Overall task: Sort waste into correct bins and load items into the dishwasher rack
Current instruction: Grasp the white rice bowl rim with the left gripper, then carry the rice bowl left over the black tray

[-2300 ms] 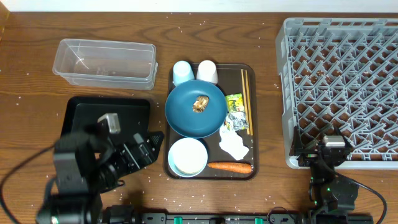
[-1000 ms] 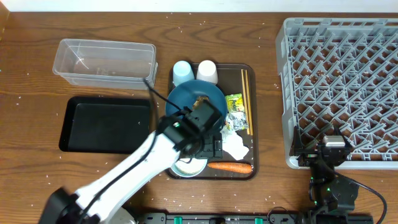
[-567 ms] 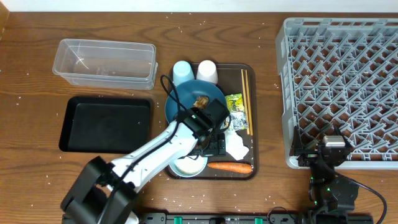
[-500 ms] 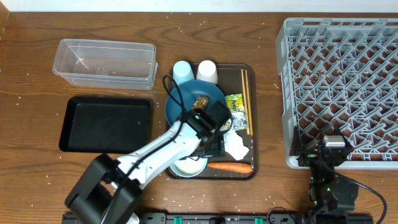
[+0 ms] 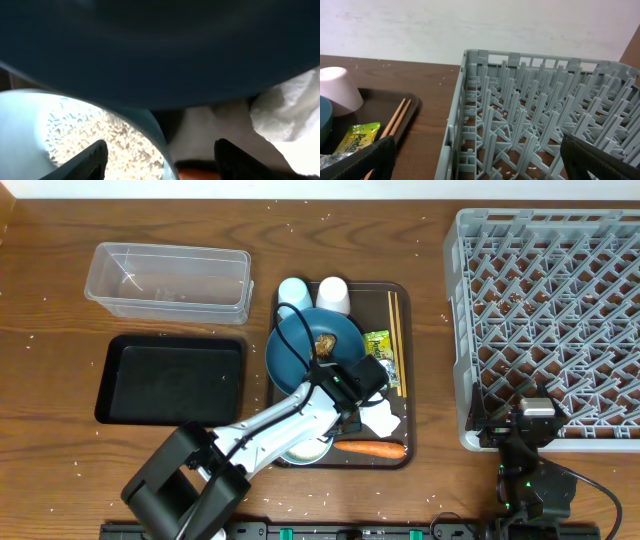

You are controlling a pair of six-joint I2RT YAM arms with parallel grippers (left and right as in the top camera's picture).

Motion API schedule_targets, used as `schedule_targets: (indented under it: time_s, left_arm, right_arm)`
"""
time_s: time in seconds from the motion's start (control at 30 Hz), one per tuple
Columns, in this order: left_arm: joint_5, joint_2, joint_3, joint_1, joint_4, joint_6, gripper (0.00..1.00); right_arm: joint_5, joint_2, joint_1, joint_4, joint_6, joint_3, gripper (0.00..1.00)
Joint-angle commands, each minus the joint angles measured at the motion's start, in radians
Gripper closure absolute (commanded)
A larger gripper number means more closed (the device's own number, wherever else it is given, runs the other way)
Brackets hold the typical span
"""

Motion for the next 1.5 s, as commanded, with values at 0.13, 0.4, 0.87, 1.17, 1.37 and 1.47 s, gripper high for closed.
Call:
schedule_targets:
  time_s: [0.13,0.4,0.87,1.17,1.37,1.47]
  left_arm:
    - [-0.034,0.047,-0.010,0.000,0.000,-0.024,0.35]
    - [-0.026,0.055,-0.010,-0.002,-0.002,-0.024,0.51]
    - [-0.026,0.055,-0.018,-0.002,-0.020,-0.027,0.90]
    - [-0.015,0.053,-0.017,-0.002,-0.021,-0.027,0.94]
    - [-0.016,0.016,-0.002,-0.002,-0.069,-0.027,0.94]
    - [-0.016,-0.029,0.000,0.000,-0.091,-0.027,0.94]
  right_arm:
    - [0.006,-0.002,0.010,-0.004,0.002,-0.002,0.01]
    - [0.007,-0.002,0.010,-0.004,0.002,-0.002,0.01]
    - [0.007,-0.002,0.010,-0.004,0.002,-0.002,0.01]
    - [0.007,-0.002,0.010,-0.004,0.002,-0.002,0.01]
    - [0.006,-0.002,0.010,-0.004,0.002,-0.002,0.01]
    - [0.007,-0.002,0.010,-0.004,0.002,-0.002,0.01]
